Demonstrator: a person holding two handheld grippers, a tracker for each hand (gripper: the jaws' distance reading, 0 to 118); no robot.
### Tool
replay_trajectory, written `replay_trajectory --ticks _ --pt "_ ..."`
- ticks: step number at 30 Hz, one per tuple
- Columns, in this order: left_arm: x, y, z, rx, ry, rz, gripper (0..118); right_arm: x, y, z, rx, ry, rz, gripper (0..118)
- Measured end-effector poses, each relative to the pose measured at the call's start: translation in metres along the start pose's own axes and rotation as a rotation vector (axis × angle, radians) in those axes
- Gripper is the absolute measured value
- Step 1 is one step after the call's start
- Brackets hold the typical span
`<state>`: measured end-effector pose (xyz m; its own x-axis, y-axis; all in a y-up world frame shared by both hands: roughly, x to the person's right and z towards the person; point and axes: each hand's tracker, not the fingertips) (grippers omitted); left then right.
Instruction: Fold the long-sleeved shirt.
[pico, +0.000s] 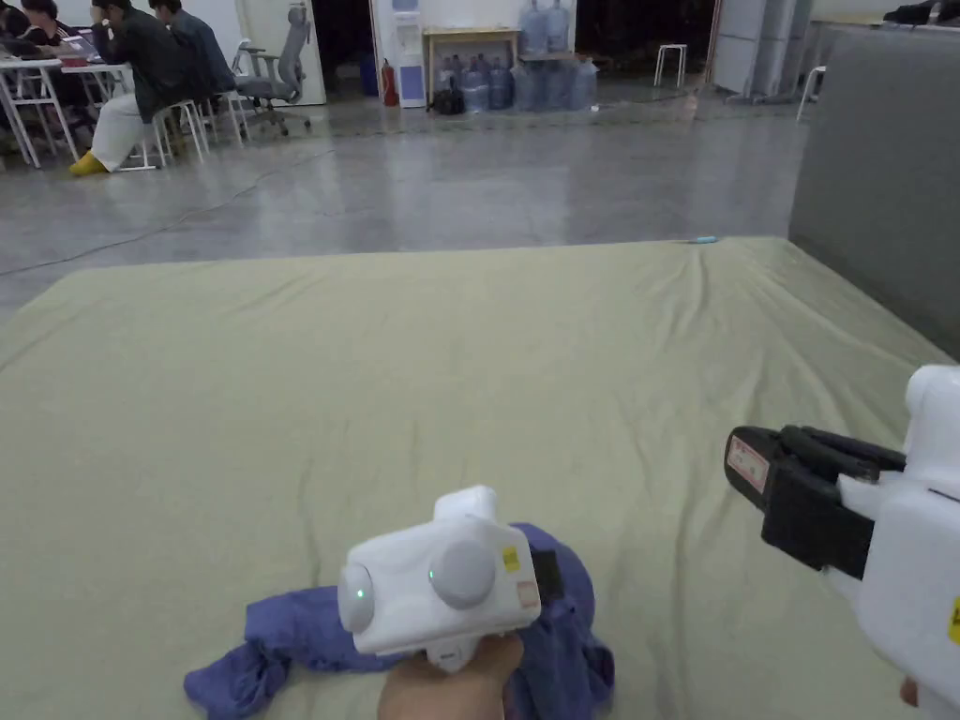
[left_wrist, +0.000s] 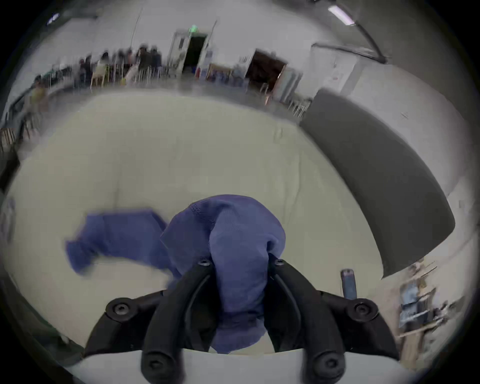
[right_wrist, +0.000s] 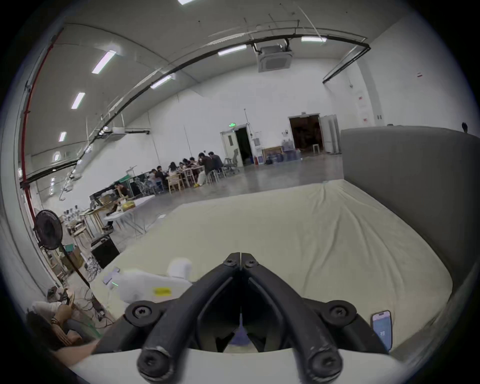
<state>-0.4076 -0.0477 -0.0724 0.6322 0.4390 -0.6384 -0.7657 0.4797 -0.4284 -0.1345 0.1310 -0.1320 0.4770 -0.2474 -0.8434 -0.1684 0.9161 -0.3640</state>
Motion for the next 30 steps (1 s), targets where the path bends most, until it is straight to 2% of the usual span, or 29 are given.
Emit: replay_trajectory --ticks 1,2,3,4,6,8,9,10,11,12,13,15,17,18,20,21,23,24,25,26,30 --pt "-0.007 -0.009 -0.017 -0.042 -0.064 0.061 52 0.003 -0.005 0.001 -0.014 0.0 -0.003 0" --pt "-0.014 -0.017 -0.033 -0.083 -0.134 0.119 86 0.007 -0.01 0.001 -0.024 0.004 -0.001 0" --pt "-0.015 -0.02 -0.04 -0.121 -0.164 0.154 103 0.009 -0.014 0.002 -0.034 0.002 0.001 0" --pt "-0.015 -0.018 -0.041 -0.132 -0.172 0.169 110 0.011 -0.016 0.002 -0.041 0.001 0.007 0" --pt "-0.013 -0.006 -0.02 -0.053 -0.199 0.164 110 0.013 -0.018 0.002 -0.047 0.001 0.01 0" --pt "-0.007 0.016 0.019 0.084 -0.235 0.09 109 0.016 -0.016 0.0 -0.039 0.005 -0.014 0" --pt "-0.01 0.025 0.043 0.148 -0.249 0.05 106 0.016 -0.015 -0.001 -0.035 0.013 -0.026 0" --pt "-0.014 0.03 0.065 0.187 -0.261 0.02 96 0.016 -0.015 -0.001 -0.033 0.02 -0.031 0" --pt "-0.02 0.035 0.087 0.202 -0.245 -0.026 57 0.017 -0.015 -0.004 -0.034 0.024 -0.033 0" --pt "-0.026 0.034 0.106 0.214 -0.179 -0.062 11 0.016 -0.018 -0.007 -0.038 0.027 -0.034 0" --pt "-0.033 0.026 0.121 0.247 -0.074 -0.091 0 0.016 -0.022 -0.009 -0.048 0.028 -0.036 0" --pt "-0.05 0.001 0.138 0.313 0.126 -0.148 0 0.016 -0.035 -0.018 -0.104 0.04 -0.056 0" --pt "-0.074 -0.025 0.129 0.26 0.276 -0.136 0 0.016 -0.051 -0.027 -0.164 0.048 -0.083 0" --pt "-0.087 -0.039 0.119 0.131 0.246 -0.117 0 0.016 -0.06 -0.032 -0.194 0.054 -0.099 0" --pt "-0.113 -0.06 0.099 0.003 0.168 0.01 0 0.017 -0.074 -0.042 -0.251 0.056 -0.126 0" --pt "-0.121 -0.066 0.092 -0.017 0.149 0.057 0 0.017 -0.079 -0.046 -0.275 0.057 -0.135 0" --pt "-0.127 -0.061 0.084 -0.011 0.151 0.064 0 0.016 -0.085 -0.051 -0.3 0.065 -0.143 0" --pt "-0.13 -0.051 0.078 0.002 0.154 0.051 21 0.016 -0.087 -0.054 -0.31 0.066 -0.14 0" --pt "-0.131 -0.041 0.072 0.025 0.151 0.039 68 0.016 -0.088 -0.055 -0.321 0.065 -0.134 0" --pt "-0.131 -0.025 0.063 0.055 0.165 0.02 110 0.016 -0.089 -0.057 -0.329 0.062 -0.122 0" --pt "-0.138 0.039 0.007 0.028 0.289 -0.085 109 0.017 -0.093 -0.061 -0.351 0.045 -0.097 0"
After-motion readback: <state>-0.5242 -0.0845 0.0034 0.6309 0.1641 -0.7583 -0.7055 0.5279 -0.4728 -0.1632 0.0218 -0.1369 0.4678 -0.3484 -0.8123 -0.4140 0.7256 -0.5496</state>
